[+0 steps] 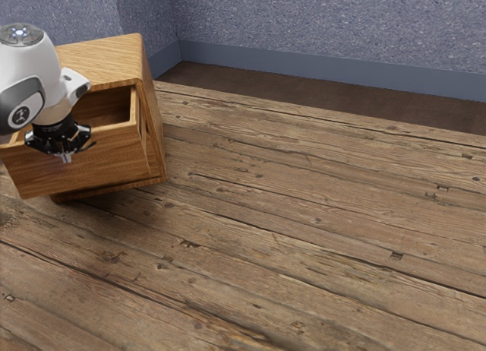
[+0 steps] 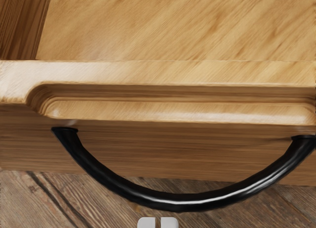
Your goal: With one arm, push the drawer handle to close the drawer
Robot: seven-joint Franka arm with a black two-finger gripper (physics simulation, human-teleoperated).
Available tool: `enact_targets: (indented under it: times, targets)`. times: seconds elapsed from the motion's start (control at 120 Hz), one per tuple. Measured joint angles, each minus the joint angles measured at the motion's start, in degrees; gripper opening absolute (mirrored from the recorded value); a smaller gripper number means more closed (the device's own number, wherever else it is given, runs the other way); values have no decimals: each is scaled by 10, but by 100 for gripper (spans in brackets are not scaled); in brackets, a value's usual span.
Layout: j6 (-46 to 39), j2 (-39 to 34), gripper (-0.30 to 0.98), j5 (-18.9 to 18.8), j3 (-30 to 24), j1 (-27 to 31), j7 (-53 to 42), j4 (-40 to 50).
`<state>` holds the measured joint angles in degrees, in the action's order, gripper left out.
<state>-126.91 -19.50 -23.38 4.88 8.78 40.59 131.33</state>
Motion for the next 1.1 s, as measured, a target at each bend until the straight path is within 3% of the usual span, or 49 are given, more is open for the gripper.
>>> enact_targets:
  times: [1.1]
  targets:
    - [-137,81,-10,-74,51,5,2,-40]
